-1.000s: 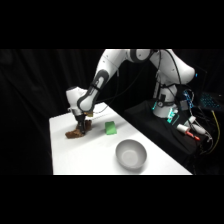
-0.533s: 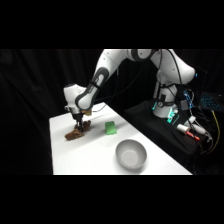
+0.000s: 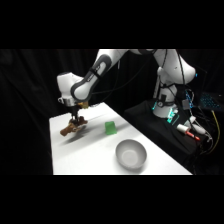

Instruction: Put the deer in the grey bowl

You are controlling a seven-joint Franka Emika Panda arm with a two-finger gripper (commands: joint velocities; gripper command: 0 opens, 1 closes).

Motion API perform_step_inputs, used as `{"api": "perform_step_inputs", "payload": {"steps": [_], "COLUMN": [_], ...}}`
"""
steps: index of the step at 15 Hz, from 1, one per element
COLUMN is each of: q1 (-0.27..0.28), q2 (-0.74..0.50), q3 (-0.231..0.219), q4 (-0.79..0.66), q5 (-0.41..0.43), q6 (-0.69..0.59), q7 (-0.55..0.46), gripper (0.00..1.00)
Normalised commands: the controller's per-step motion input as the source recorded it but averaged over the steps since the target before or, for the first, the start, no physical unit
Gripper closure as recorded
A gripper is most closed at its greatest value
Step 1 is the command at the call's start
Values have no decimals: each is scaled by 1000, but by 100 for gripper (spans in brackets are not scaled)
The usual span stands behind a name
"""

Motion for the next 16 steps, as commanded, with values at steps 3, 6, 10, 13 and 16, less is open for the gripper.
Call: {"api": "perform_step_inputs", "payload": {"steps": [3, 6, 10, 13, 16], "q1": [148, 187, 218, 196, 165], "q2": [-515, -584, -671, -689, -653], "q3": [-59, -29, 9, 36, 79], "q4": [-374, -574, -780, -802, -749], "q5": [-121, -120, -145, -171, -165], "q6": [-169, -38, 77, 122, 160], "q7": [93, 128, 172, 192, 178], "gripper": [91, 91, 92, 92, 92]}}
